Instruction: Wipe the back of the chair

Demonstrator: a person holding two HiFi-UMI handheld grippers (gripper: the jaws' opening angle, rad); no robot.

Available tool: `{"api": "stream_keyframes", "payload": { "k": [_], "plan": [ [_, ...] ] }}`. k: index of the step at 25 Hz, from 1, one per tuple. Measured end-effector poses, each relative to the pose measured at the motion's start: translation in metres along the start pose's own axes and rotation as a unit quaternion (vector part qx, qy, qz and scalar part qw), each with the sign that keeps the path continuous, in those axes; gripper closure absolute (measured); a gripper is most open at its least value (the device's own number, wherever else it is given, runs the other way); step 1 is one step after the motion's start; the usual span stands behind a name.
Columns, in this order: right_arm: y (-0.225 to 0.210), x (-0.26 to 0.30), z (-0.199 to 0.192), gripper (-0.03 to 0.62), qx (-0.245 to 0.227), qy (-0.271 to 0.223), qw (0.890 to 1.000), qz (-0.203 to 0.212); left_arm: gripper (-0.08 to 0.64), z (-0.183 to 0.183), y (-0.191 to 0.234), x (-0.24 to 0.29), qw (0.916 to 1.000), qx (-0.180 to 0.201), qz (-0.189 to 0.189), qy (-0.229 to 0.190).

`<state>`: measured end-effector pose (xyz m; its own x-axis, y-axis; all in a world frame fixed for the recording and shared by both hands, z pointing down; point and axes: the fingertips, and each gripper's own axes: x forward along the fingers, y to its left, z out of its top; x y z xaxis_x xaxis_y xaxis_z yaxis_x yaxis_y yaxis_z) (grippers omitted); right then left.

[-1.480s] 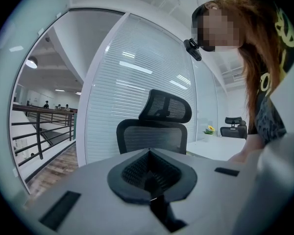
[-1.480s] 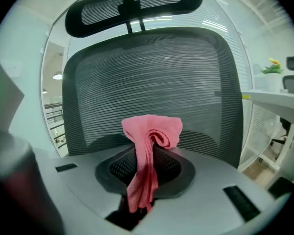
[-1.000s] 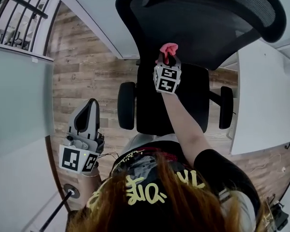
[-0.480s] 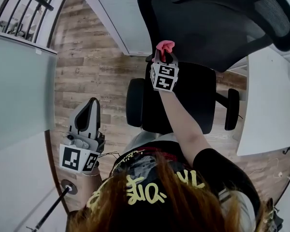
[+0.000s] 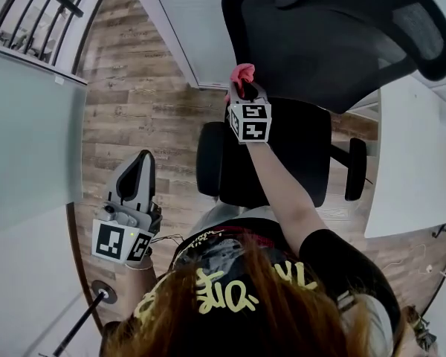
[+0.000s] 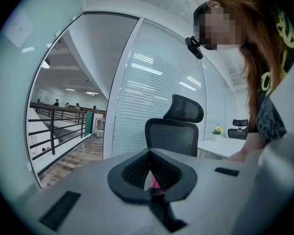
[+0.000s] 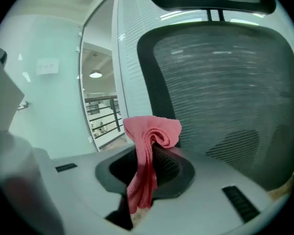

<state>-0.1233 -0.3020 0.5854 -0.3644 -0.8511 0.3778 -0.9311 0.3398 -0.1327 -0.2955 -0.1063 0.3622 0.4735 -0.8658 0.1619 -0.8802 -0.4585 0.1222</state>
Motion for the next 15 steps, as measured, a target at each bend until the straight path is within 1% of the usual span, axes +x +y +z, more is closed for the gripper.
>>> {"api": "stream_keyframes", "payload": {
  "k": [3, 6, 12, 15],
  "plan": [
    [0.016, -0.015, 0.022, 0.522, -0.024, -0.027, 0.999, 0.038, 0.571, 0.003, -0.007, 0.009, 0.9998, 0.0, -0.02, -0.003],
    [0.023, -0.04, 0.048, 0.522, -0.034, -0.058, 0.996, 0.064, 0.571, 0.01, -0.019, 0.023, 0.999, 0.002, -0.044, -0.009],
    [0.016, -0.112, 0.095, 0.522, -0.042, -0.114, 0.989, 0.089, 0.571, 0.024, -0.057, 0.051, 0.9943, 0.013, -0.104, -0.023],
    [0.003, -0.153, 0.111, 0.522, -0.056, -0.136, 0.985, 0.09, 0.571, 0.029, -0.083, 0.065, 0.9907, 0.016, -0.132, -0.026]
  ]
}}
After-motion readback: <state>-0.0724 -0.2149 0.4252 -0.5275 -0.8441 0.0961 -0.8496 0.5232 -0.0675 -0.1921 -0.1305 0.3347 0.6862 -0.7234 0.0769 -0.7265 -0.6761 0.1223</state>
